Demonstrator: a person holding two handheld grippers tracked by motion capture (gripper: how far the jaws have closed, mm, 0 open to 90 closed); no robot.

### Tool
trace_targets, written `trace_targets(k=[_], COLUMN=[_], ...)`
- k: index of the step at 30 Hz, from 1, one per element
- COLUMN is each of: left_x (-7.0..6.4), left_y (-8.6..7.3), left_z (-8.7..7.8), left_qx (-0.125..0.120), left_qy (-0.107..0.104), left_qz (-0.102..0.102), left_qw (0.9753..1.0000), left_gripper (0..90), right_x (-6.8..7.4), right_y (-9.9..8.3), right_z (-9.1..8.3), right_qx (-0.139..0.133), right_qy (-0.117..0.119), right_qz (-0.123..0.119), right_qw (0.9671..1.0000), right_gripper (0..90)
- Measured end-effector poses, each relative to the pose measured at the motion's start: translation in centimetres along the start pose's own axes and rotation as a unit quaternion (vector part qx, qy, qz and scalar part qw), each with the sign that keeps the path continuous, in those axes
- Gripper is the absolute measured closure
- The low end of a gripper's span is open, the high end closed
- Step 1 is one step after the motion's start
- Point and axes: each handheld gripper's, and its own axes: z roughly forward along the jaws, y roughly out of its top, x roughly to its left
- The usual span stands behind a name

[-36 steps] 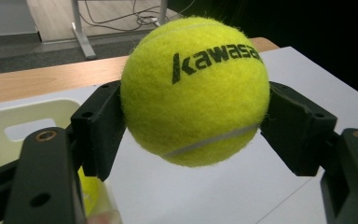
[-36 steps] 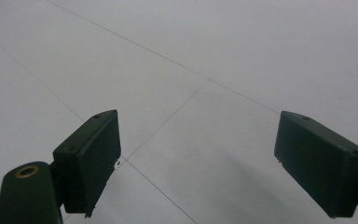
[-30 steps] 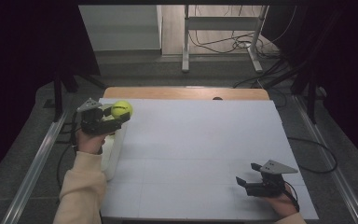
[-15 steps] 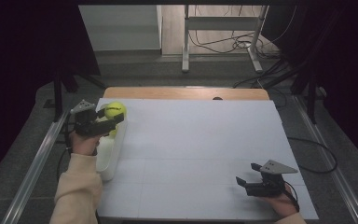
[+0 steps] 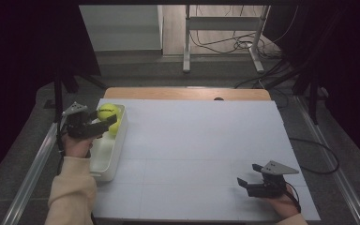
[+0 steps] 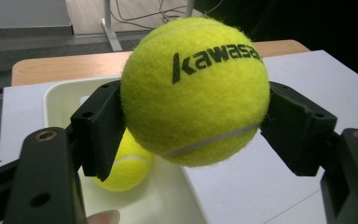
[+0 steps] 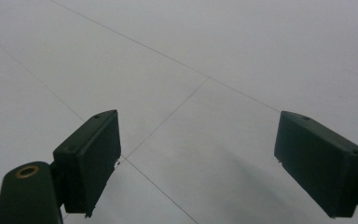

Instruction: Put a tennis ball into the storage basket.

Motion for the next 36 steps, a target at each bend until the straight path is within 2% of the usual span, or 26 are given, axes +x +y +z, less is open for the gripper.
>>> trace_targets(k=[9, 25, 32, 36], left_x=[0.4, 1.3, 1.1, 1.2], left_y=[-0.2, -0.9, -1.2, -1.3], left_z=[-0.1, 0.7, 1.5, 1.6], left_qx=[0.004, 0.040, 0.074, 0.090], left_qy=[0.007, 0.031, 0.050, 0.054], left_qz=[-0.003, -0.009, 0.002, 0.004], left_qw=[1.0000, 0.9987, 0.9959, 0.9945], left_gripper=[26.3, 26.3, 26.3, 26.3], right_x=[0.0, 0.0, 0.0, 0.0], right_y=[0.0, 0.0, 0.0, 0.0], right_z=[0.0, 0.1, 0.1, 0.1], right_qx=[0.001, 0.002, 0.002, 0.003], right_qy=[0.001, 0.001, 0.001, 0.001], right_qz=[-0.001, -0.001, 0.000, -0.001], right_qw=[1.0000, 1.0000, 1.0000, 1.0000], right_gripper=[14.9, 14.9, 14.9, 14.9])
